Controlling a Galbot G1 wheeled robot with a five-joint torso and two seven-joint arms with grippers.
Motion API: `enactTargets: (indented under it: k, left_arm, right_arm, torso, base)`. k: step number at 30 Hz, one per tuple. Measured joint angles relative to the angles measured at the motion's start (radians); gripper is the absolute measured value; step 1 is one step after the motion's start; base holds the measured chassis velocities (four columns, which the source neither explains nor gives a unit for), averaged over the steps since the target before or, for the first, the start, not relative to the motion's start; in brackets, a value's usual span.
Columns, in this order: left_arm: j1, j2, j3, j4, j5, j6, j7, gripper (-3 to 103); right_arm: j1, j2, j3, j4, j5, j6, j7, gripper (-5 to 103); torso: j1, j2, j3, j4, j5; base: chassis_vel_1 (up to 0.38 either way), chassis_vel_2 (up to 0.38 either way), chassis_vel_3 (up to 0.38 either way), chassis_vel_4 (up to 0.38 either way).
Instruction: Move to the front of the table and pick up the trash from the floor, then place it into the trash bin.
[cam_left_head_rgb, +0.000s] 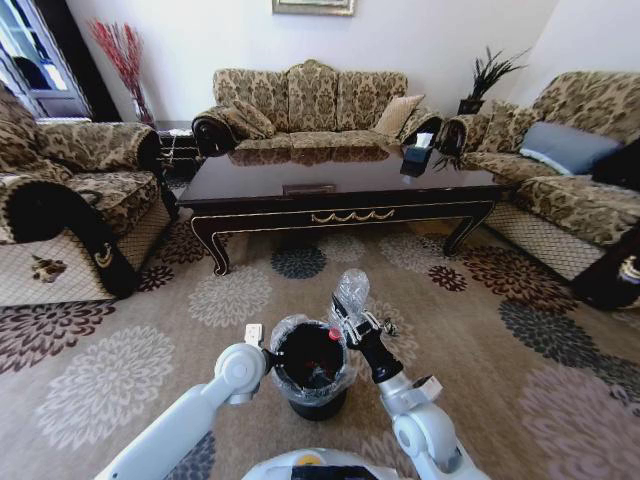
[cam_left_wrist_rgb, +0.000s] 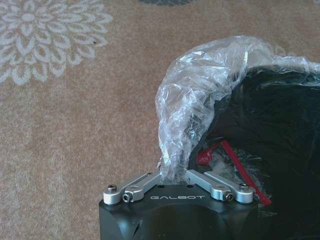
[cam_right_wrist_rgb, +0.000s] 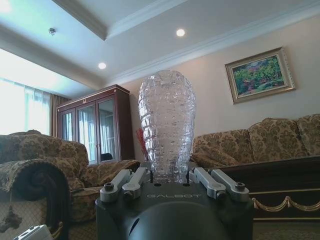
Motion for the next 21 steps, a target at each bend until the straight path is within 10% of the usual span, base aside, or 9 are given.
enactTargets:
  k: [21]
  left_arm:
    - [0.024,0.012,-0.052,-0.014,0.001,0.0,0.018,0]
  right_arm:
    - [-0.02,0.015,-0.008,0.006,0.027,-0.003,-0.003,98]
  torso:
    - [0.0,0.0,0.0,-0.0001,0.0]
  base:
    - [0.0,0.0,0.0,0.0]
